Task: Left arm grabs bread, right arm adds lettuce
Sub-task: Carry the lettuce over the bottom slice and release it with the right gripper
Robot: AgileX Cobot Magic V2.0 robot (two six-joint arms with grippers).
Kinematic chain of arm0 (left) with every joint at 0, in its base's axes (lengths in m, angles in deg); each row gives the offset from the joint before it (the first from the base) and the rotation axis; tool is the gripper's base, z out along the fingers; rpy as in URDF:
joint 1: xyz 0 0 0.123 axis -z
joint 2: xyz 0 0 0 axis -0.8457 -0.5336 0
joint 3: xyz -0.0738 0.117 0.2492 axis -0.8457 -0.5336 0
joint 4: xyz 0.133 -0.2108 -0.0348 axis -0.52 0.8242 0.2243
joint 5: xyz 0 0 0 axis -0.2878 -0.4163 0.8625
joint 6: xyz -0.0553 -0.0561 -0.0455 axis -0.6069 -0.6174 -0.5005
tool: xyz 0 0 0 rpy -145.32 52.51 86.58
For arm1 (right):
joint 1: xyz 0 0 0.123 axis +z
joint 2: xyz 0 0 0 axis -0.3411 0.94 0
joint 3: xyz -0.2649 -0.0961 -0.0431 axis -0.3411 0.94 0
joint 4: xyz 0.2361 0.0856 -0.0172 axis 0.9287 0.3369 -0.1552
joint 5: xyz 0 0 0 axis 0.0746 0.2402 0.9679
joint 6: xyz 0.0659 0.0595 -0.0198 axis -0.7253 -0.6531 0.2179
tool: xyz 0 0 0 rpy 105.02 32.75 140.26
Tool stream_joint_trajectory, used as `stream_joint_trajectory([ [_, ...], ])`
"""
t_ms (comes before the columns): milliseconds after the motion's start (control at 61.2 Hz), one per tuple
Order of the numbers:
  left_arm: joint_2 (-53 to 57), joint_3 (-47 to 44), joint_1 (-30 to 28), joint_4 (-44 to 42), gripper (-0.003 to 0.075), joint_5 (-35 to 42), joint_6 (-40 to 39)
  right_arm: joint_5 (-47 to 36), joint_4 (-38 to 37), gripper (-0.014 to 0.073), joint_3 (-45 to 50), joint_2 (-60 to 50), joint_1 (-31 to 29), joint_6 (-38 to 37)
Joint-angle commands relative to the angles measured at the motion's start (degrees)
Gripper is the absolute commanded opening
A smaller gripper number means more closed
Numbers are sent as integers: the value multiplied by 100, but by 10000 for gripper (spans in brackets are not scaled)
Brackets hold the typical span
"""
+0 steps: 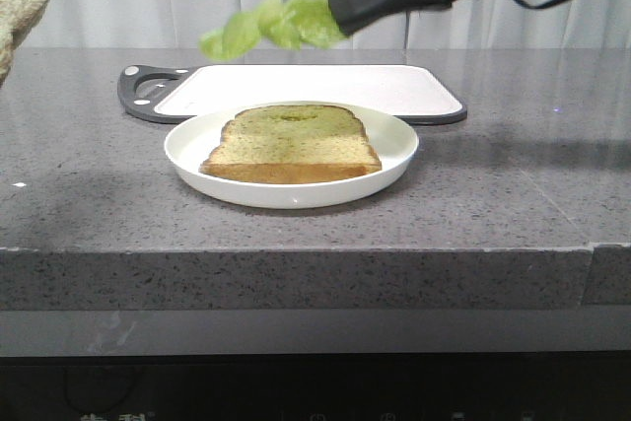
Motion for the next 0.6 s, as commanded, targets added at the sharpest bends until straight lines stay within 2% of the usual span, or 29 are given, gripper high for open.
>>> stream_joint_trajectory([
  [0, 10, 155, 47, 38, -20, 470, -50, 32, 527, -99, 31, -248, 2, 389],
  [163, 10, 155, 47, 38, -20, 470, -50, -157, 630, -99, 84, -248, 170, 746],
  [261, 10, 155, 47, 38, -20, 470, -50, -420, 629, -99, 84, -221, 297, 747],
  [539, 10, 155, 47, 38, -20, 470, -50, -414, 582, -92, 84, 24, 317, 562],
  [588, 10, 155, 47, 38, -20, 470, -50, -387, 556, -67, 84, 36, 317, 521],
])
